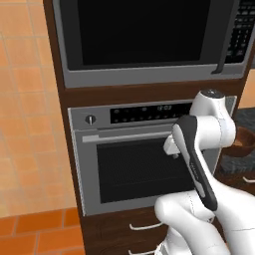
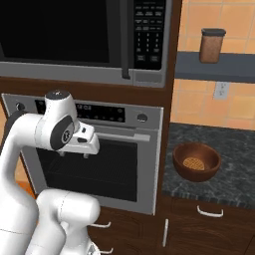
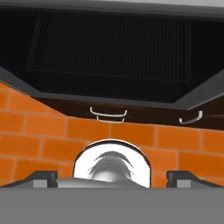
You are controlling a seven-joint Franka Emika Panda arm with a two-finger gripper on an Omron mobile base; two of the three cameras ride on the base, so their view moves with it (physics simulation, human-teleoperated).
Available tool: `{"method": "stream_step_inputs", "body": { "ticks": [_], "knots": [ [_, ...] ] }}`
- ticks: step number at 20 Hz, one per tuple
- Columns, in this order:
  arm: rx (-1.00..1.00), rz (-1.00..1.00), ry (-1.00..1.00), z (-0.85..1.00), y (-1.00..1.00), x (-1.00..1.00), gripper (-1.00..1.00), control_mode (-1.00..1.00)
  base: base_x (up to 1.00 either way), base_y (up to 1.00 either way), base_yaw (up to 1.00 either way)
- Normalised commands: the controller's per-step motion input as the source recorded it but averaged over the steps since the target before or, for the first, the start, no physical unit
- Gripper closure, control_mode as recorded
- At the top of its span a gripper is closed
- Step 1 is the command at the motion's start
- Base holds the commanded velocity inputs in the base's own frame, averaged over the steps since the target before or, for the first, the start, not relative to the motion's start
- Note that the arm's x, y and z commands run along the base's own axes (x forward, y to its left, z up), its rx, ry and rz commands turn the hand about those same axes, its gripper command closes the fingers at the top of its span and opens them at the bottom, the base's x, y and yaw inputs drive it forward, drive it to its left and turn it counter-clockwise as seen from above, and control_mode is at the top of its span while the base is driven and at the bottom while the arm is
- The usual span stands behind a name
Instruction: Open the microwave, place the bowl with waffle inside the microwave, then close the microwave door and turn it on.
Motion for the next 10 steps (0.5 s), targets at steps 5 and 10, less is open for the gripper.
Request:
{"method": "stream_step_inputs", "body": {
  "ticks": [5,10],
  "knots": [
    [0.00,0.00,0.00,0.00,0.00,0.00,-1.00,1.00,0.00,-0.53,0.16],
    [0.00,0.00,0.00,0.00,0.00,0.00,-1.00,1.00,0.00,-0.54,0.17]
  ]
}}
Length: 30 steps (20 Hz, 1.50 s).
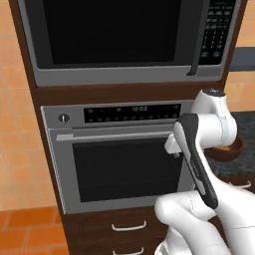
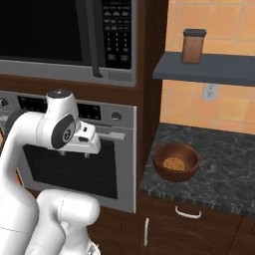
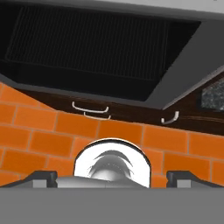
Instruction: Open the microwave, place the bowl with waffle inside the microwave, then close the microwave door and turn it on.
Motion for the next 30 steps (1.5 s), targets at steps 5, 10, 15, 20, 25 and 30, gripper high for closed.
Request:
{"method": "stream_step_inputs", "body": {
  "ticks": [5,10,15,20,25,30],
  "knots": [
    [0.00,0.00,0.00,0.00,0.00,0.00,-1.00,1.00,0.00,-0.53,0.17],
    [0.00,0.00,0.00,0.00,0.00,0.00,-1.00,1.00,-0.02,-0.53,0.18],
    [0.00,0.01,-0.03,0.00,-0.03,-0.02,-1.00,-1.00,0.00,-0.32,0.10],
    [0.00,0.01,-0.22,0.66,0.19,-0.36,-1.00,-1.00,0.00,0.00,0.00],
    [-0.06,-0.02,-0.22,0.96,0.58,-0.09,-1.00,-1.00,0.00,0.00,0.00],
    [-0.03,0.00,-0.13,0.76,0.40,0.00,-1.00,-1.00,0.00,0.00,0.00]
  ]
}}
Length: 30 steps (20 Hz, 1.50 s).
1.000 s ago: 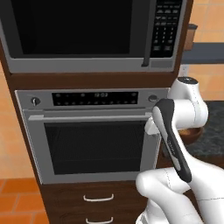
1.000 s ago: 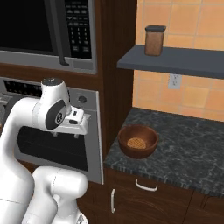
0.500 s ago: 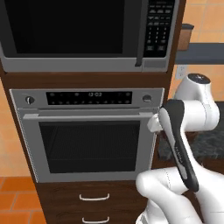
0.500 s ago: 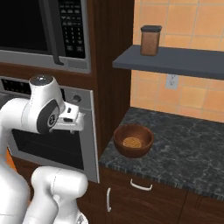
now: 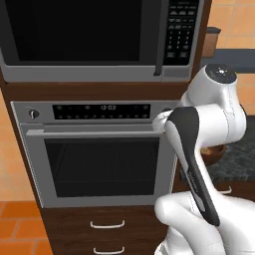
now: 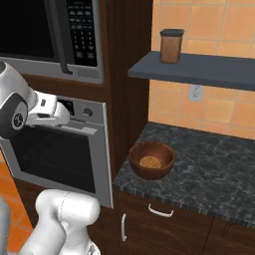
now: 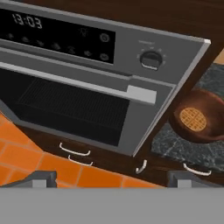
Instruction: Open the microwave, place the bowl with waffle inside the microwave, then close the microwave door and turn it on.
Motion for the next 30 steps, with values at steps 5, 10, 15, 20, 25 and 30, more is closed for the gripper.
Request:
{"method": "stream_step_inputs", "body": {
  "ticks": [5,10,15,20,25,30],
  "knots": [
    [-0.04,0.00,-0.09,0.67,0.36,0.00,-1.00,-1.00,0.00,0.00,0.00],
    [-0.01,0.00,-0.23,0.64,0.22,0.00,-1.00,-1.00,0.00,0.00,0.00],
    [0.00,-0.08,-0.19,0.49,0.06,0.13,-1.00,-1.00,0.00,0.00,0.00],
    [0.02,-0.10,-0.08,0.32,-0.06,0.39,-1.00,-1.00,0.00,0.00,0.00],
    [0.07,-0.01,0.00,0.36,-0.36,0.45,-1.00,-1.00,0.00,0.00,0.00],
    [0.02,0.00,-0.06,0.15,-0.19,0.53,-1.00,-1.00,0.00,0.00,0.00]
  ]
}}
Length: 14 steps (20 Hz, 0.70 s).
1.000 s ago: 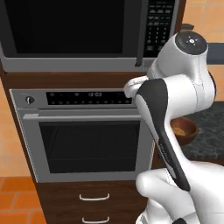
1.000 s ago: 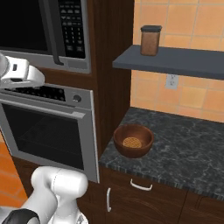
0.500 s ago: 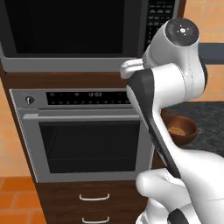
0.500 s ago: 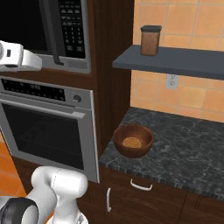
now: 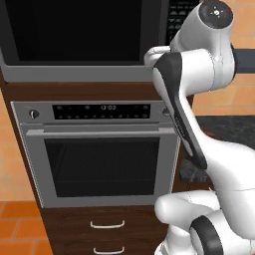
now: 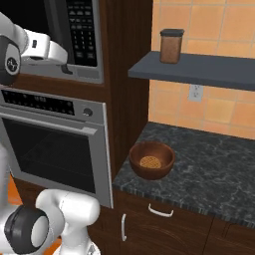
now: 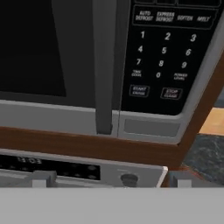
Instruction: Open the microwave, place the bowl with waffle inside the microwave, then close the microwave door and turn it on.
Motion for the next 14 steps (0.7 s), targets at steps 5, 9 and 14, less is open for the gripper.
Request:
{"method": "stream_step_inputs", "body": {
  "ticks": [5,9,14],
  "knots": [
    [-0.01,0.00,-0.01,0.00,0.01,0.76,-1.00,-1.00,0.00,0.00,0.00],
    [-0.03,0.00,-0.04,0.00,0.03,0.66,-1.00,-1.00,0.00,0.00,0.00],
    [-0.12,-0.01,-0.12,0.00,0.15,0.35,-1.00,-1.00,0.00,0.00,0.00]
  ]
}}
